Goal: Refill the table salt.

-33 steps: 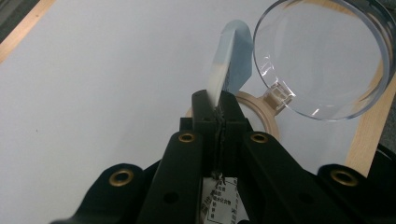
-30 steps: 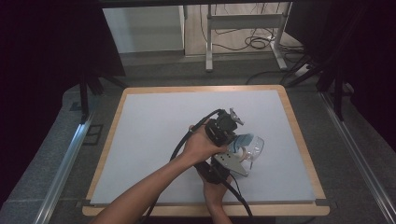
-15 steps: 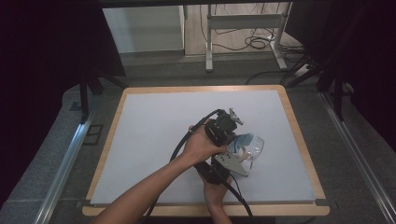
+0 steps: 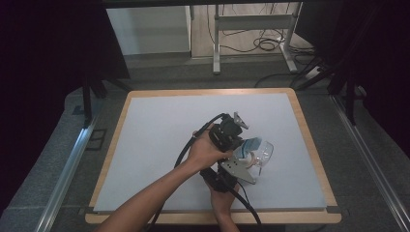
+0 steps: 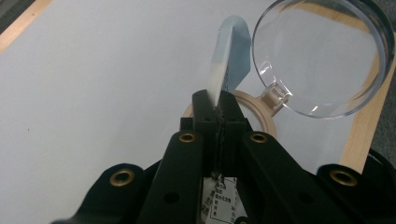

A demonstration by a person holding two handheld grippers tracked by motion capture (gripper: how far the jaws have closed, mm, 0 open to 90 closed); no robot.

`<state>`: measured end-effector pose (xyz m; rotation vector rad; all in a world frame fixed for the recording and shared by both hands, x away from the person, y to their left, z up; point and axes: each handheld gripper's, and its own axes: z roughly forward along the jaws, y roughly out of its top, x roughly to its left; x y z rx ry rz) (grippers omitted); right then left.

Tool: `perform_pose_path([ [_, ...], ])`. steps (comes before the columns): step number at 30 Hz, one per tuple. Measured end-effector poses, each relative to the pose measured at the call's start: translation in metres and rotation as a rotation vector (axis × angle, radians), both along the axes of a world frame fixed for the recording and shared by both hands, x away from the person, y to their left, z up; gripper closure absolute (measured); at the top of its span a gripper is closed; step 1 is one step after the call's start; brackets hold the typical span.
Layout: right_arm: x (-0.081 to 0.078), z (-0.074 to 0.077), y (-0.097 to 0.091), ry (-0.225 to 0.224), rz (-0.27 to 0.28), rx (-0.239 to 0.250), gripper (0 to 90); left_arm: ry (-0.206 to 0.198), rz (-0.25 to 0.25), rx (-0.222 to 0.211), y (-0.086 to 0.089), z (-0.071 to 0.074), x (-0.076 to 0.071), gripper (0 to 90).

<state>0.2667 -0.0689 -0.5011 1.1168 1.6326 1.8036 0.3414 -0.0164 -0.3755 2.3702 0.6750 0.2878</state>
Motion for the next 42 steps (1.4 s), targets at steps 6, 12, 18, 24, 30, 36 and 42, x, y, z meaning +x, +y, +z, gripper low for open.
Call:
perform_pose_path([
  [6, 0.001, -0.002, 0.000, -0.006, 0.006, -0.013, 54.7, 0.004, 0.000, -0.013, 0.003, 0.000, 0.000, 89.4],
  [12, -0.001, -0.004, -0.001, 0.001, 0.013, -0.016, 54.8, 0.010, -0.005, -0.023, 0.004, -0.001, 0.000, 89.5],
  [18, -0.002, -0.006, -0.001, 0.001, 0.015, -0.022, 54.8, 0.009, -0.011, -0.034, 0.006, -0.002, -0.001, 89.6],
  [24, -0.003, -0.007, -0.001, -0.001, 0.024, -0.035, 54.9, 0.012, -0.011, -0.056, 0.012, -0.001, -0.003, 89.7],
  [30, -0.004, -0.009, 0.000, 0.002, 0.030, -0.050, 55.0, 0.015, -0.012, -0.079, 0.018, 0.000, -0.003, 89.7],
  [36, -0.006, -0.011, 0.001, 0.010, 0.037, -0.056, 54.9, 0.019, -0.008, -0.108, 0.023, -0.001, -0.004, 89.8],
  [42, -0.007, -0.013, 0.000, 0.018, 0.047, -0.057, 54.7, 0.018, -0.007, -0.129, 0.029, 0.000, -0.006, 89.9],
])
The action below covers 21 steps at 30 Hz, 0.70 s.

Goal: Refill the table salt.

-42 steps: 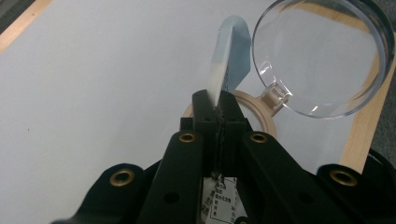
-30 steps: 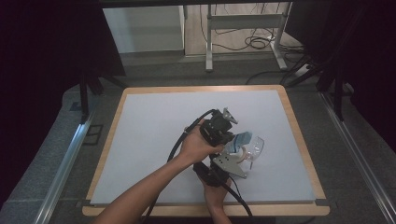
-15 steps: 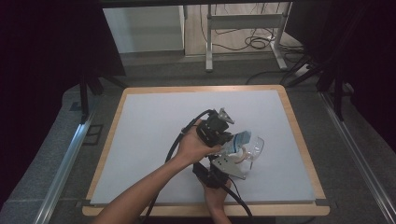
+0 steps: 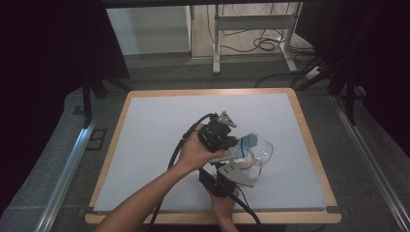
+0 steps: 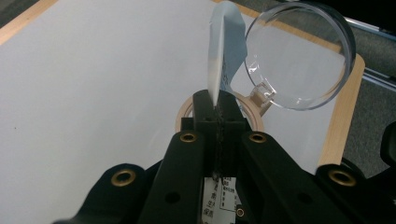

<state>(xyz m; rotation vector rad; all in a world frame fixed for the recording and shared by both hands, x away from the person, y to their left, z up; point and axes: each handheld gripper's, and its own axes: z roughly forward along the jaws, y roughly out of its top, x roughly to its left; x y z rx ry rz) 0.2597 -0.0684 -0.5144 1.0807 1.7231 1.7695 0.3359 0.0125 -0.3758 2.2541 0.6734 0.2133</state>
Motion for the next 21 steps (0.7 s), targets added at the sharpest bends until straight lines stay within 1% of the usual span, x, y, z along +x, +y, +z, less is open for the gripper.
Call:
perform_pose_path([
  [4, -0.001, -0.002, -0.001, 0.003, 0.001, -0.005, 54.6, -0.004, -0.003, -0.014, 0.003, 0.000, -0.001, 89.9],
  [9, -0.003, -0.006, -0.004, 0.021, -0.001, 0.000, 54.6, -0.002, -0.006, -0.029, 0.004, 0.000, -0.002, 90.0],
  [13, -0.004, -0.008, -0.006, 0.026, -0.001, -0.006, 54.6, -0.002, 0.000, -0.040, 0.007, 0.000, -0.002, 90.0],
  [17, -0.005, -0.009, -0.007, 0.032, -0.001, -0.009, 54.6, 0.007, 0.010, -0.065, 0.009, -0.002, -0.002, 90.0],
  [21, -0.005, -0.012, -0.009, 0.036, -0.003, -0.021, 54.6, 0.002, 0.012, -0.074, 0.010, -0.003, -0.002, 90.0],
])
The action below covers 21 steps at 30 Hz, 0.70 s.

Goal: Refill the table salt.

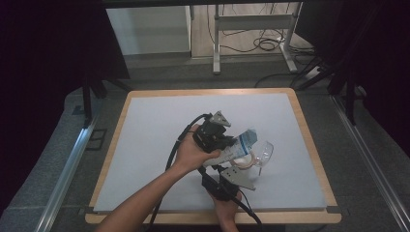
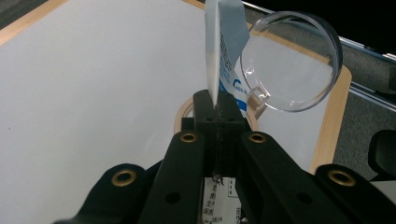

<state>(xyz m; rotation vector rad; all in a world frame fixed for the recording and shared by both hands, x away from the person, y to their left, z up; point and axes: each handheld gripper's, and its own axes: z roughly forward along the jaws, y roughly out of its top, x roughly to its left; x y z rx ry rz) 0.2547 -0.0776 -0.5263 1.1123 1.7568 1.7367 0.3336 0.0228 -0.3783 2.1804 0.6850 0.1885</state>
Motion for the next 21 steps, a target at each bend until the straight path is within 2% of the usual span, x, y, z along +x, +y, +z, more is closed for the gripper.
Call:
perform_pose_path([
  [7, -0.001, -0.004, -0.005, 0.021, -0.001, -0.013, 54.5, -0.001, 0.001, -0.023, 0.003, -0.001, -0.001, 90.0],
  [21, 0.000, -0.009, -0.011, 0.031, -0.005, -0.037, 53.4, -0.013, 0.020, -0.058, 0.014, -0.001, -0.002, 90.0],
])
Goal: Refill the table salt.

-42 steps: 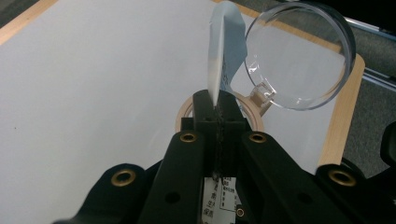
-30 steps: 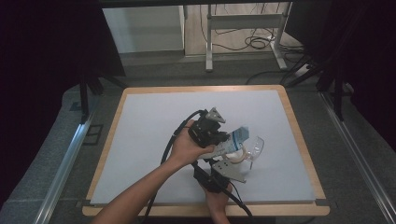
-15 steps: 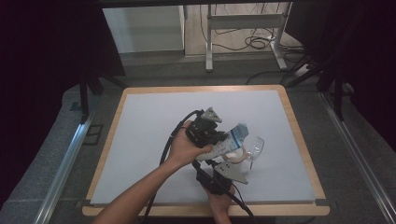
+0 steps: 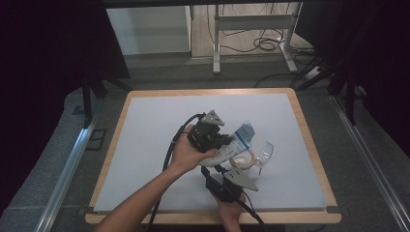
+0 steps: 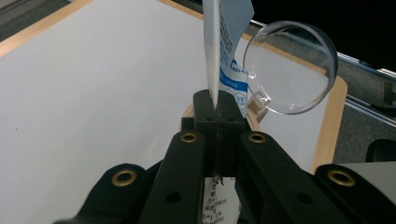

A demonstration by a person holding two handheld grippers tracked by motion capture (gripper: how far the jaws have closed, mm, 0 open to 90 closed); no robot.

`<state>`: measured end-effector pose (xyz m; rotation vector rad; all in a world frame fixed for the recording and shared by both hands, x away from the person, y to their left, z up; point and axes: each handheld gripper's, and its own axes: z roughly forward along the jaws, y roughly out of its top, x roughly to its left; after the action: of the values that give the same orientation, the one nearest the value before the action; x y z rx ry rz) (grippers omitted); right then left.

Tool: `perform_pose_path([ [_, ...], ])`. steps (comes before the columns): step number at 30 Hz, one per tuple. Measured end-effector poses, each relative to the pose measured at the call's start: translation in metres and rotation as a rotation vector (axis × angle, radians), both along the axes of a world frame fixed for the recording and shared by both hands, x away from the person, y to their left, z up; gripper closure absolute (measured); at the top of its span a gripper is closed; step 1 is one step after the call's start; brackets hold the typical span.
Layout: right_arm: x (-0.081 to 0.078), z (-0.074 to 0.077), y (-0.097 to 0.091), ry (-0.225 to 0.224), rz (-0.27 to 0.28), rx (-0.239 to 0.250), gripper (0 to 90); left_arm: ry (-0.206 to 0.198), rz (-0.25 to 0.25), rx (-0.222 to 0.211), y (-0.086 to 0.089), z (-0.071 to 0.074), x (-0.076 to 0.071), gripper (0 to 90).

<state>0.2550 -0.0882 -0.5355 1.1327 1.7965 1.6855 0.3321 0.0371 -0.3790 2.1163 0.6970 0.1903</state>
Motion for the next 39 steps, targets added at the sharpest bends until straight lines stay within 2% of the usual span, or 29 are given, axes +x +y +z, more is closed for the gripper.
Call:
perform_pose_path([
  [8, 0.000, -0.002, 0.000, 0.013, 0.013, -0.012, 50.7, -0.007, 0.009, -0.002, 0.008, -0.001, 0.002, 90.0],
  [15, 0.000, -0.003, -0.001, 0.018, 0.019, -0.028, 48.9, -0.005, 0.031, -0.027, 0.015, -0.003, 0.005, 90.0],
  [20, 0.000, -0.003, 0.000, 0.013, 0.021, -0.032, 48.3, -0.018, 0.047, -0.044, 0.022, -0.002, 0.005, 90.0],
  [23, -0.001, -0.002, 0.000, 0.013, 0.026, -0.043, 47.8, -0.026, 0.067, -0.052, 0.028, -0.003, 0.007, 90.0],
  [31, -0.003, -0.002, -0.003, 0.026, 0.039, -0.054, 47.5, -0.013, 0.122, -0.087, 0.050, -0.010, 0.017, 90.0],
  [39, -0.005, -0.002, -0.007, 0.016, 0.049, -0.087, 47.4, -0.018, 0.170, -0.117, 0.073, -0.019, 0.024, 90.0],
])
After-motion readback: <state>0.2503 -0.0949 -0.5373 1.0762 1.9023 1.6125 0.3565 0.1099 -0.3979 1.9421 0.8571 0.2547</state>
